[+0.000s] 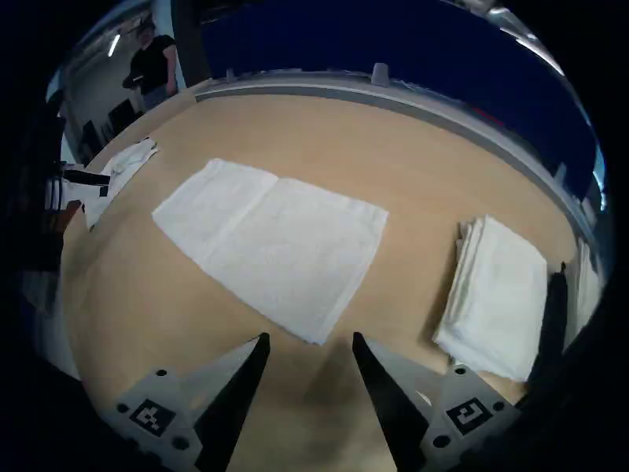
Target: Fold towel
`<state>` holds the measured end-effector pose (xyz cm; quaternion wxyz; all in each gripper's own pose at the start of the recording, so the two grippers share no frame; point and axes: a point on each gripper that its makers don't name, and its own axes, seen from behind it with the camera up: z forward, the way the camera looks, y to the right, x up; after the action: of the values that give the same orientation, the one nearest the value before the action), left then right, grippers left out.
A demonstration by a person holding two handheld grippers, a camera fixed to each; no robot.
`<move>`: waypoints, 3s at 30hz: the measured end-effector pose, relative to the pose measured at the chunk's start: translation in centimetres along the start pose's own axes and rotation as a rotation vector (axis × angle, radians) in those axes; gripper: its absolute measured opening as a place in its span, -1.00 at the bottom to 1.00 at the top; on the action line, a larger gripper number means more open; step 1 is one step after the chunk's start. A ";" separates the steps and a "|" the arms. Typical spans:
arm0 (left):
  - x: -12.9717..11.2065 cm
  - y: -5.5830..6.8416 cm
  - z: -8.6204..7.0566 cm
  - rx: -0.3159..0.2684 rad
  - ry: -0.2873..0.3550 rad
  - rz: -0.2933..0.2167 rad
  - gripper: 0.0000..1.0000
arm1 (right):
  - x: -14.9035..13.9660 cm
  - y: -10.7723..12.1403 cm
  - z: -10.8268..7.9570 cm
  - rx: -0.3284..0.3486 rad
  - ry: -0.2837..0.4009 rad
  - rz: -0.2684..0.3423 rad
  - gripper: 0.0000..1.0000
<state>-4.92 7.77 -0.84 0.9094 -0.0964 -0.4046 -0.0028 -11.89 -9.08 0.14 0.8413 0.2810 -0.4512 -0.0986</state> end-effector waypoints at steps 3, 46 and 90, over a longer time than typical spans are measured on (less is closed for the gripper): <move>-0.2 -0.6 -0.7 0.026 0.014 -0.007 0.79 | -0.1 -0.1 0.2 0.022 -0.015 -0.020 0.50; -2.8 -3.1 -4.0 0.060 0.013 -0.062 0.79 | 3.8 -0.3 -1.4 0.015 0.006 -0.111 -0.92; -3.0 -4.5 -6.8 0.052 0.083 -0.139 0.79 | 15.9 -15.3 2.7 0.182 -0.028 -0.579 -0.92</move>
<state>-2.31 1.98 -6.69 0.9252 -0.0443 -0.3722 -0.0592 -3.66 -29.38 3.86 0.7432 0.4708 -0.3710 -0.2972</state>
